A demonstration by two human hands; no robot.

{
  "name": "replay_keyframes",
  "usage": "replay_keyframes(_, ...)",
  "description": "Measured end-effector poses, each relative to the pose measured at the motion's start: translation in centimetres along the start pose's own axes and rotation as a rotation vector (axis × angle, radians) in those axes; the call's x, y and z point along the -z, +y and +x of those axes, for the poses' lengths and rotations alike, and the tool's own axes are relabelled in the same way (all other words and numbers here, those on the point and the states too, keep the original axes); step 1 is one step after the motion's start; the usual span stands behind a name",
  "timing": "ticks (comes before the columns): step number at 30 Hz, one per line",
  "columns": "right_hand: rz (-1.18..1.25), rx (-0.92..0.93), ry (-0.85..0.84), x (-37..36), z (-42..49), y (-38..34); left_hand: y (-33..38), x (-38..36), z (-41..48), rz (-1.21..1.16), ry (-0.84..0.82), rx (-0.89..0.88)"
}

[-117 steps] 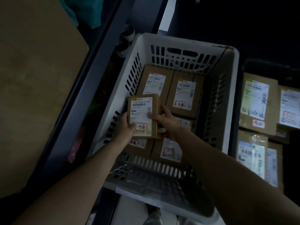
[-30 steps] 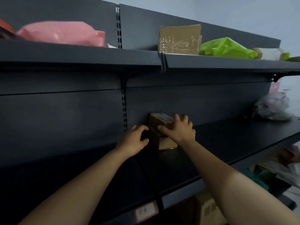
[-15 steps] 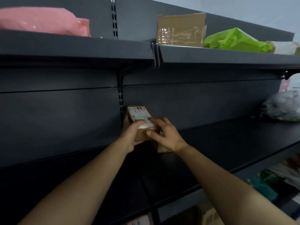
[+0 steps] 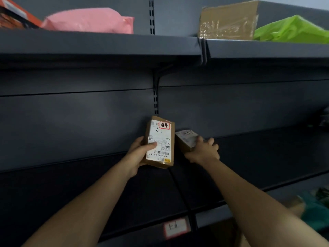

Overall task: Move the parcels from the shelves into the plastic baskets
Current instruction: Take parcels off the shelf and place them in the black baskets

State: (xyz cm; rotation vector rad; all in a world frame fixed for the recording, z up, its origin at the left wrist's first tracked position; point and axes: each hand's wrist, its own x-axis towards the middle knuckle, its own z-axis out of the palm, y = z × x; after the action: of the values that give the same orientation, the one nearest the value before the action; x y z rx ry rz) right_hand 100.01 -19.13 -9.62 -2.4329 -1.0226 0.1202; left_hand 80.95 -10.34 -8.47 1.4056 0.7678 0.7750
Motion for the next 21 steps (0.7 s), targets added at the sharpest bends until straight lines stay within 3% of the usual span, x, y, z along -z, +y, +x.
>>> replay_keyframes(8, 0.216, 0.149, 0.199, 0.9, -3.9, 0.9, 0.1, 0.0, -2.1, -0.050, 0.002, -0.047)
replay_keyframes(16, 0.317, 0.043, 0.431, 4.4, -13.6, 4.0, 1.0, -3.2, -8.6, -0.071, -0.202, -0.046)
replay_keyframes(21, 0.263, -0.121, 0.576, 7.6, -22.0, 8.4, 0.5, -8.3, -14.6, -0.176, -0.359, 0.031)
